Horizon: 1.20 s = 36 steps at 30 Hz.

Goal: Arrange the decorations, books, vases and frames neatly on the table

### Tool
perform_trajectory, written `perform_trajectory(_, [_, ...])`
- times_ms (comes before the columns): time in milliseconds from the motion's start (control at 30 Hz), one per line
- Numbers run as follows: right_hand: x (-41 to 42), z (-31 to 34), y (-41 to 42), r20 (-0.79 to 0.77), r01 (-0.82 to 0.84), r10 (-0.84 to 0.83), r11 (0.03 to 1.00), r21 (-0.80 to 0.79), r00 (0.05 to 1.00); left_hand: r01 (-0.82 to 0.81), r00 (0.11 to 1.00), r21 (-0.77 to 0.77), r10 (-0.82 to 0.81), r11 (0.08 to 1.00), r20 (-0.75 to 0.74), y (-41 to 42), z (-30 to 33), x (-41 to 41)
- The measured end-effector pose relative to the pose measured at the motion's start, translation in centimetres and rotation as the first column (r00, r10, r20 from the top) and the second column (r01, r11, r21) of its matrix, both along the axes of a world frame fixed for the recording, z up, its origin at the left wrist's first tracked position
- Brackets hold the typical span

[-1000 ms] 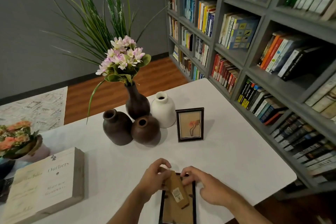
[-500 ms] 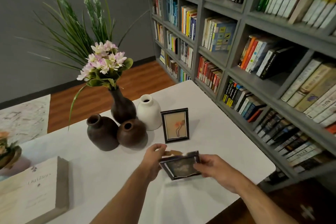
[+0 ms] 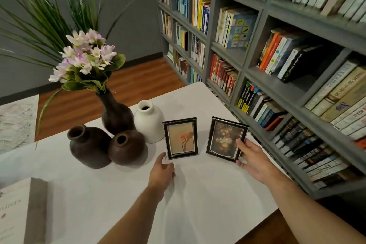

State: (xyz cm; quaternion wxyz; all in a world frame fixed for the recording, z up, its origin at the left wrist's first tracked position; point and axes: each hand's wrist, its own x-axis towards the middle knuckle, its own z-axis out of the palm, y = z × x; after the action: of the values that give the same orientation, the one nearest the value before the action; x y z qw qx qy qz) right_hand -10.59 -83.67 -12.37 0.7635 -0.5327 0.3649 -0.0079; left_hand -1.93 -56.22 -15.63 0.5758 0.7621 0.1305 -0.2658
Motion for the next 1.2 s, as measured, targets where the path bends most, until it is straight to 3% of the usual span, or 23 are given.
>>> perform_trajectory(1033, [-0.4,-1.4,-1.0,-0.007,-0.096,0.096,0.992,-0.086,0.995,-0.076,0.996,0.04,0.078,0.996,-0.036,-0.4,0.1,2.6])
perform_trajectory(1200, [-2.0,-2.3,-0.1,-0.037,0.019,-0.023,0.994,-0.106,0.999,-0.07,0.997,0.122,0.071,0.99,-0.005,1.4,0.6,0.9])
